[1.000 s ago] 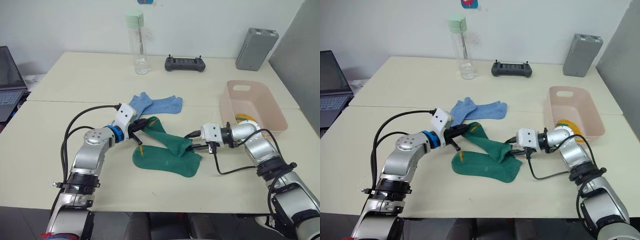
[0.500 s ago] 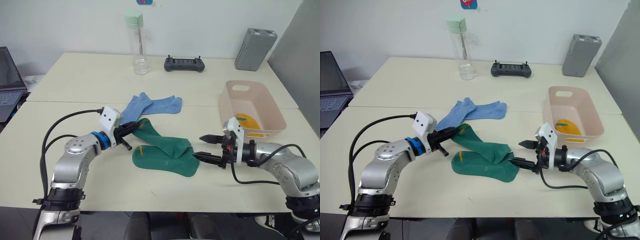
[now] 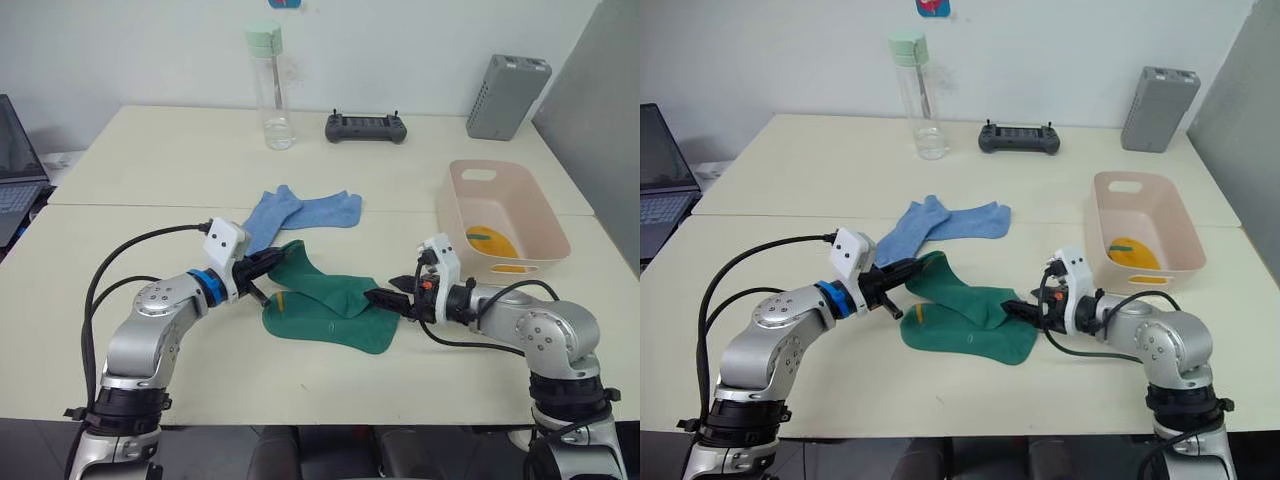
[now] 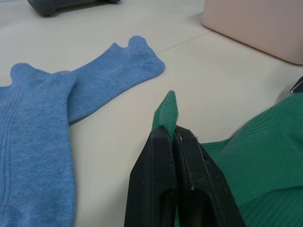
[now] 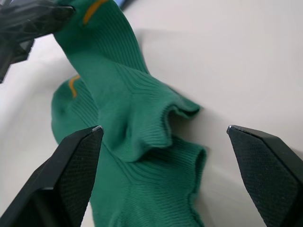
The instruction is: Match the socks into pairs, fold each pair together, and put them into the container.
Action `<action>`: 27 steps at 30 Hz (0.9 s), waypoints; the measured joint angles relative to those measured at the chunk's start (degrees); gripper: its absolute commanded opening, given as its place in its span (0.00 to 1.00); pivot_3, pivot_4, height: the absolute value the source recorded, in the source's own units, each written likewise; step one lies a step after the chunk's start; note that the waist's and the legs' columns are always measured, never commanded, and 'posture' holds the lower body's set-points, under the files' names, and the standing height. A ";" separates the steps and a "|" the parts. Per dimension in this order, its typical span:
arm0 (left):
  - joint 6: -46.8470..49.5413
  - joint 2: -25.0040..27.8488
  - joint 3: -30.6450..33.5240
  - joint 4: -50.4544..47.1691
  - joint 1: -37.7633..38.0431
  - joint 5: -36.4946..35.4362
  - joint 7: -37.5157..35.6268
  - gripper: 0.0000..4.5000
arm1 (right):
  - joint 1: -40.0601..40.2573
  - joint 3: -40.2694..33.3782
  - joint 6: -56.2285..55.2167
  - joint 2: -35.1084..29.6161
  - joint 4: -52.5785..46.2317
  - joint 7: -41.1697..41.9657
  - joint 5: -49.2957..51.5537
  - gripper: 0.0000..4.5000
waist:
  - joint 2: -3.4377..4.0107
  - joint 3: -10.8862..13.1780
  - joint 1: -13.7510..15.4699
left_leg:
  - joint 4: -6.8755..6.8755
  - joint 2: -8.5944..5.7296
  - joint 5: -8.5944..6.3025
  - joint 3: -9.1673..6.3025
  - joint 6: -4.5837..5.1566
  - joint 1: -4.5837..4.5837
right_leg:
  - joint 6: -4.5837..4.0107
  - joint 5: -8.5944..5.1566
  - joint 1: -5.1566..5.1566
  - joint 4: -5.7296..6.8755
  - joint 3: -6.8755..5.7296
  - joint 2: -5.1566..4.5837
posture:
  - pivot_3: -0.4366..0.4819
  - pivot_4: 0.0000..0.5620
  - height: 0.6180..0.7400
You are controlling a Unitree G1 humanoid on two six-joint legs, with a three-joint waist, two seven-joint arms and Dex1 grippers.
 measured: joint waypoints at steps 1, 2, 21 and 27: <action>0.00 0.04 0.00 -0.01 0.01 0.00 0.04 0.00 | -0.26 0.09 -0.11 0.03 0.39 0.17 -0.20 0.91 | 0.00 0.00 0.00 | -0.02 0.00 0.00 0.00 0.00 0.00 | 0.00 -0.02 0.00 0.00 0.00 0.00 | 0.48 0.27 1.00; 0.00 0.09 0.00 -0.01 0.03 0.00 0.09 0.00 | -0.55 0.14 -0.11 0.12 0.72 0.56 -0.06 0.86 | 0.00 0.00 0.00 | -0.04 0.00 0.00 -0.01 0.00 0.00 | 0.00 -0.02 0.00 0.00 -0.01 0.00 | 0.48 0.27 1.00; 0.98 -2.35 3.61 -1.45 -3.82 -3.91 4.24 0.00 | -8.31 -3.28 -1.50 -0.15 4.27 4.58 4.28 0.01 | 0.00 0.01 0.03 | 0.00 0.00 0.00 -0.01 0.00 0.00 | 0.06 -0.01 0.02 -0.02 -0.01 0.00 | 0.48 0.27 1.00; 5.14 -4.67 4.51 -2.29 -1.07 -5.77 9.23 0.00 | -4.84 -4.88 -1.61 -0.53 5.89 3.53 4.00 0.01 | -0.03 -0.03 0.03 | -0.20 -0.02 -0.02 -0.03 0.01 -0.01 | -0.05 -0.11 0.02 -0.05 -0.02 0.00 | 0.48 0.27 1.00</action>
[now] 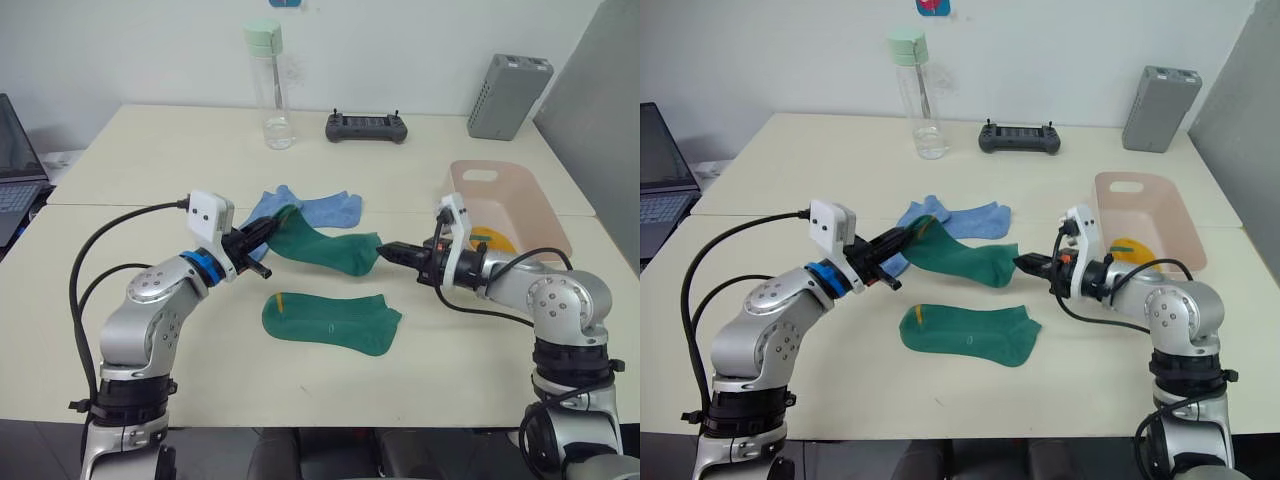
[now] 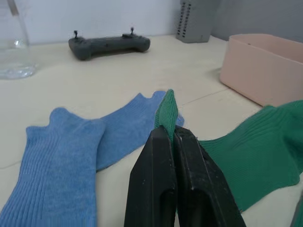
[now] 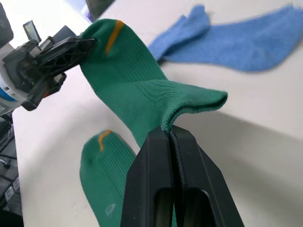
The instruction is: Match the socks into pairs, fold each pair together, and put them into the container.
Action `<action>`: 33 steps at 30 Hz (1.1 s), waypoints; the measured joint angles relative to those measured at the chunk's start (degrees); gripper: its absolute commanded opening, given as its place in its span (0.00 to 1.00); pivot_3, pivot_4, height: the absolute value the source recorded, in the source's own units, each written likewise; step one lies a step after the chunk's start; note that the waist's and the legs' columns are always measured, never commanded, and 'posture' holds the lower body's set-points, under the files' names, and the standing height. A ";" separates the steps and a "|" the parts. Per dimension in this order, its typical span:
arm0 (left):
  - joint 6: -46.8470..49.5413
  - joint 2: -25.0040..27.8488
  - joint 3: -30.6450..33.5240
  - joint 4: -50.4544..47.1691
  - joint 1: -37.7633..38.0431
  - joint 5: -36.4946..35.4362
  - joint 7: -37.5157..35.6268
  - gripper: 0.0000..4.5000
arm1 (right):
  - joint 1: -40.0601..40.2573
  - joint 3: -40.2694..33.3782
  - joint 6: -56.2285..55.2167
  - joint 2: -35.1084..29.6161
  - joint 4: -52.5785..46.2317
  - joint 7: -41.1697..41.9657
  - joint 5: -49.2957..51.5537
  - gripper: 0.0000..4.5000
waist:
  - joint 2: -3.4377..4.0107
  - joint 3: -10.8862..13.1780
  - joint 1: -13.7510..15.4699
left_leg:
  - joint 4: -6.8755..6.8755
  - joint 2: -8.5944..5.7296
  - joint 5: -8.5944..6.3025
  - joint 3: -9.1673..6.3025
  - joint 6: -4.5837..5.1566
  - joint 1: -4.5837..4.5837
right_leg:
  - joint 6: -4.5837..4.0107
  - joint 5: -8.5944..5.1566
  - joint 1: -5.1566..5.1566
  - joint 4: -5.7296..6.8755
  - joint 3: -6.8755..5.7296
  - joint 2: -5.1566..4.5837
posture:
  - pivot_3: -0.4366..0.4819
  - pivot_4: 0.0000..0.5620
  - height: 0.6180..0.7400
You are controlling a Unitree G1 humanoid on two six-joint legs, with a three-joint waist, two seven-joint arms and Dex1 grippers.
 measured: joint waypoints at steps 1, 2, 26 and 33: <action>0.23 -0.62 -0.42 0.88 1.11 0.33 0.74 0.00 | 1.35 0.24 0.00 0.05 0.95 -0.49 -0.39 0.01 | 0.00 0.00 0.00 | -0.03 -0.01 0.00 0.00 0.00 0.00 | -0.03 0.00 -0.02 0.00 0.00 0.00 | 0.48 0.27 1.00; 0.44 -0.97 -0.86 1.80 1.87 0.68 1.13 0.00 | 2.20 0.55 0.00 0.07 1.92 -0.88 -0.94 0.01 | 0.00 0.01 -0.02 | -0.05 -0.01 0.00 -0.02 0.00 -0.01 | -0.05 -0.01 -0.04 0.01 -0.01 0.00 | 0.48 0.27 1.00; 4.40 7.08 -5.94 14.59 -7.05 2.77 -5.67 0.61 | -5.14 6.38 -4.75 -3.18 11.60 1.90 -8.40 0.97 | 0.01 0.02 -0.11 | -0.13 -0.03 0.00 -0.02 0.00 0.00 | -0.01 -0.07 -0.07 0.00 -0.03 0.00 | 0.48 0.27 1.00; 5.50 7.60 -8.91 15.64 -7.47 5.00 -6.56 0.41 | -5.78 9.07 -5.93 -3.15 13.24 3.38 -11.03 0.94 | 0.01 0.02 -0.09 | -0.26 -0.02 0.01 -0.07 0.00 0.00 | -0.08 -0.09 -0.10 0.02 -0.10 0.01 | 0.48 0.27 1.00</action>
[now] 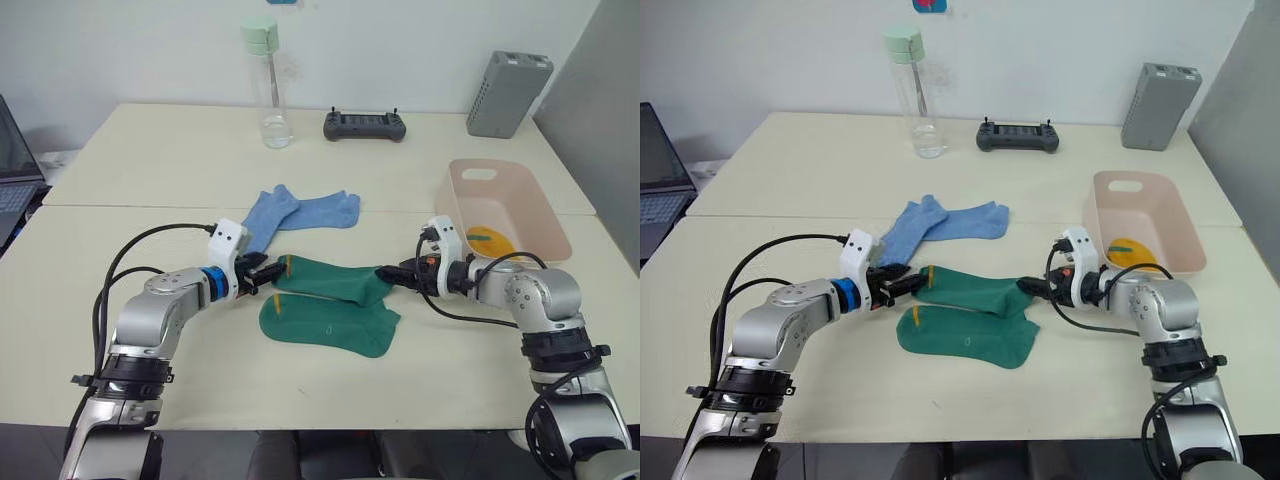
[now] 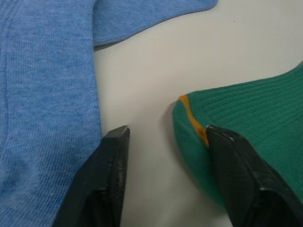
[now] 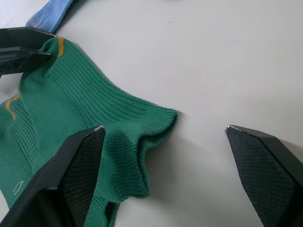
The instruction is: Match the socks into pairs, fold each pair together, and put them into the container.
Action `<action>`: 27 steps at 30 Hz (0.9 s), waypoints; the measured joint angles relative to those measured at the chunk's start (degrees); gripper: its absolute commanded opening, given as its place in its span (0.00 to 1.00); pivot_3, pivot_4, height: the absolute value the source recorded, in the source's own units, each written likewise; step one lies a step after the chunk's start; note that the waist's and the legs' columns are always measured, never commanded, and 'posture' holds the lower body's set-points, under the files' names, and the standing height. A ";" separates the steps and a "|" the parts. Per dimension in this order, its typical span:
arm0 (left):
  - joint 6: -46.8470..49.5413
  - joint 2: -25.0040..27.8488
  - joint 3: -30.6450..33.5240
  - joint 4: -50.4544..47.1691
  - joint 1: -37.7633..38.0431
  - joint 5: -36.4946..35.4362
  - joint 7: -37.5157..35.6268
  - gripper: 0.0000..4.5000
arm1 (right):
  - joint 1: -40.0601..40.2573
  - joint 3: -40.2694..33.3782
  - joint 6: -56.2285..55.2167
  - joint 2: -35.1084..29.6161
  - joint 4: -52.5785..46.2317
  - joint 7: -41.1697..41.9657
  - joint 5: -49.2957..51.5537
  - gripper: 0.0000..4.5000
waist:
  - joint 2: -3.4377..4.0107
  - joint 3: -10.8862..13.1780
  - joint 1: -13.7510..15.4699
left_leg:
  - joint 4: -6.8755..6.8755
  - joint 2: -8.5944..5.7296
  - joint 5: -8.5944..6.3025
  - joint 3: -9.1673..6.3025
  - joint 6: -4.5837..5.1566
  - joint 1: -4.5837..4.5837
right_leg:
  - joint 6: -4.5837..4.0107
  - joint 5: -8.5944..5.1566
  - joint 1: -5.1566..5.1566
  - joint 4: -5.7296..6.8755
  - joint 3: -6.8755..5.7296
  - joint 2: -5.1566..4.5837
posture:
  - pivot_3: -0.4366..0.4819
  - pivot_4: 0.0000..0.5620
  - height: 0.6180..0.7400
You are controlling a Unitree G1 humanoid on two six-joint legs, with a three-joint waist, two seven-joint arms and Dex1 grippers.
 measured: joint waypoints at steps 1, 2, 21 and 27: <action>0.00 0.00 0.00 0.00 -0.01 0.02 -0.17 0.35 | 0.00 -0.01 0.02 0.05 0.00 0.14 -0.07 0.90 | 0.00 0.00 0.00 | 0.00 0.00 0.00 0.01 0.00 0.00 | 0.00 0.00 0.00 0.00 0.01 0.00 | 0.48 0.27 1.00; 0.00 0.00 0.00 0.00 -0.01 0.03 -0.21 0.29 | 0.01 0.00 0.09 0.12 0.00 0.21 -0.08 0.85 | 0.00 0.00 -0.01 | 0.00 0.00 0.00 0.01 0.00 0.00 | 0.01 0.00 0.00 0.00 0.01 0.00 | 0.48 0.27 1.00; -0.84 -0.80 3.23 -3.97 0.21 -2.39 -0.85 0.00 | -1.63 -3.46 0.93 0.15 -2.56 2.30 1.55 0.00 | 0.00 0.00 0.00 | 0.01 0.00 0.00 -0.01 0.00 0.00 | 0.01 0.00 0.01 0.01 0.00 0.00 | 0.48 0.27 1.00; -0.66 -0.64 3.91 -4.68 0.85 -3.00 -0.97 0.00 | -0.81 -4.34 2.75 -0.77 -6.17 2.05 2.22 0.09 | 0.00 0.00 0.02 | 0.01 0.00 0.00 0.00 0.00 0.00 | 0.01 0.00 0.02 0.00 0.00 0.00 | 0.48 0.27 1.00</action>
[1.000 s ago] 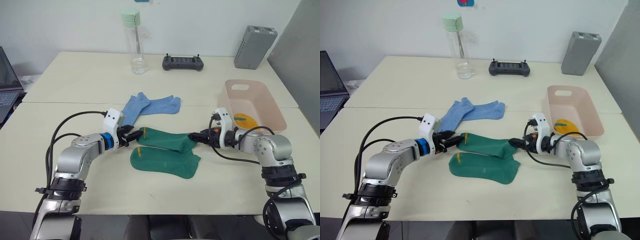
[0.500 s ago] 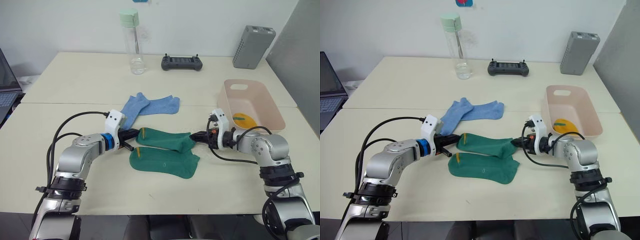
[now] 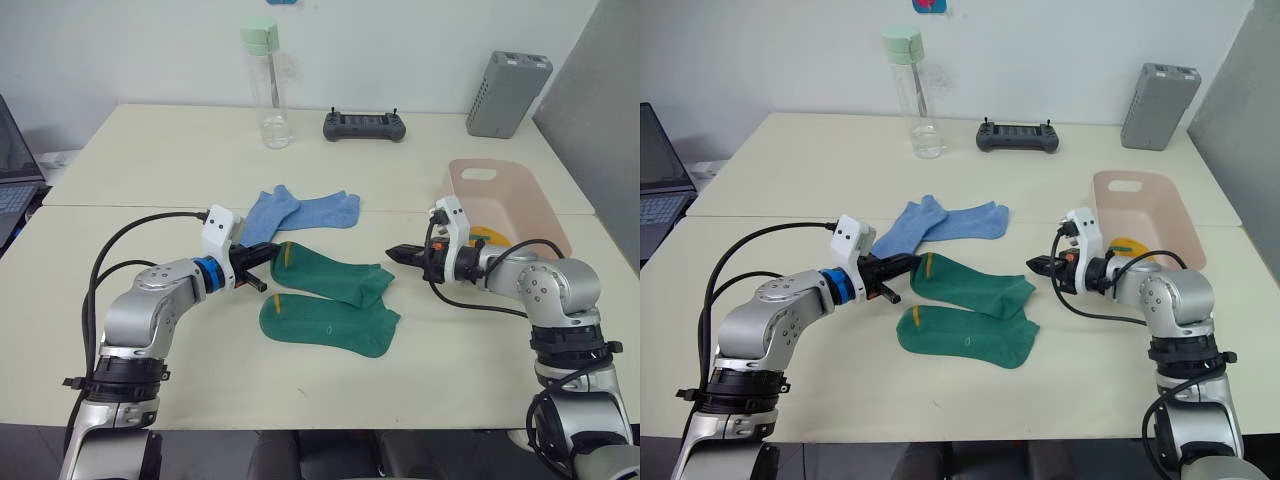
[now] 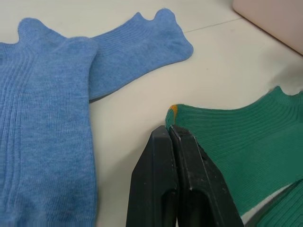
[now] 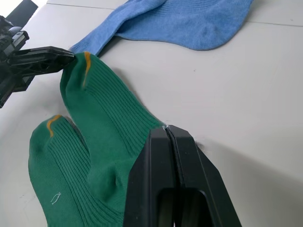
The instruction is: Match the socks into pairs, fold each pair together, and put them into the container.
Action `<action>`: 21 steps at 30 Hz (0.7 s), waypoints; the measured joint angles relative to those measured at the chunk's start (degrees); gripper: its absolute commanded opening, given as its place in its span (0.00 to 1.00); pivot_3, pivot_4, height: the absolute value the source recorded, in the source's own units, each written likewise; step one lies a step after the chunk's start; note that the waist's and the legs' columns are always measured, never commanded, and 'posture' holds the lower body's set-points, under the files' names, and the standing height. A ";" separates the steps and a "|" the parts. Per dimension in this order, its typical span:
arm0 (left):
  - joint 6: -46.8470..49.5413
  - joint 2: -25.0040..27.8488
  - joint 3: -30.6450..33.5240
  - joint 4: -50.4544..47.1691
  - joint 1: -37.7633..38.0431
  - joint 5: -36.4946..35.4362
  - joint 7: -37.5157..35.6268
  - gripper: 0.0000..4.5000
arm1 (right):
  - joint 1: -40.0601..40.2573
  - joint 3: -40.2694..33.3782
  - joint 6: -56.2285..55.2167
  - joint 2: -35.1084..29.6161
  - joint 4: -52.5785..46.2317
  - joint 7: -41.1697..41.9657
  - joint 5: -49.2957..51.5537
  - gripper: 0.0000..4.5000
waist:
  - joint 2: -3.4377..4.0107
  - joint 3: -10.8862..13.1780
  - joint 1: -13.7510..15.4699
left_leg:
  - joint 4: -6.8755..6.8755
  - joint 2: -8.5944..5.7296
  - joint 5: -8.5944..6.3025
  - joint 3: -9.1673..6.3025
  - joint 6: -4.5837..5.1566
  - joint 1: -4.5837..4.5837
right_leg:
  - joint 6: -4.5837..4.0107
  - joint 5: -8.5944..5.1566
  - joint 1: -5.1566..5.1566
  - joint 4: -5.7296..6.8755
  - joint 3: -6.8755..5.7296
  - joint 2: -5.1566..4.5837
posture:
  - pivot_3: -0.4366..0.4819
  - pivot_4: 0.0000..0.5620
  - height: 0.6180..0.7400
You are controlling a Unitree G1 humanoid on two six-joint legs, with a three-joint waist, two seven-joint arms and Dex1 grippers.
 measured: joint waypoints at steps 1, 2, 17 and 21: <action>0.00 0.00 0.00 0.02 0.14 0.04 0.01 0.00 | 0.56 0.00 0.46 -0.03 -0.32 0.00 0.01 0.13 | 0.00 0.00 0.00 | 0.00 0.00 0.00 0.00 0.00 0.00 | 0.00 0.00 0.00 0.00 0.00 0.00 | 0.48 0.27 1.00; 0.00 0.00 -0.01 0.02 0.15 0.04 0.02 0.00 | 1.00 0.04 0.80 -0.01 -0.46 -0.02 0.02 0.20 | 0.00 0.00 0.01 | 0.00 0.00 0.00 0.00 0.00 0.00 | 0.00 0.00 0.00 0.00 0.00 0.00 | 0.48 0.27 1.00; -0.02 -0.04 -0.72 0.01 0.15 0.47 -0.11 0.00 | 1.79 4.46 1.44 1.53 2.04 -1.02 -2.29 0.22 | 0.00 0.00 -0.03 | 0.01 0.00 0.00 0.00 0.00 0.00 | 0.00 0.00 0.00 0.00 0.00 0.00 | 0.48 0.27 1.00; -0.02 -0.03 -0.71 -0.55 0.63 0.48 0.07 0.00 | 1.77 4.46 1.27 1.54 2.05 0.14 -2.29 0.01 | 0.00 0.00 -0.02 | 0.01 0.00 0.00 0.00 0.00 0.00 | 0.00 0.00 0.00 0.00 0.00 0.00 | 0.48 0.27 1.00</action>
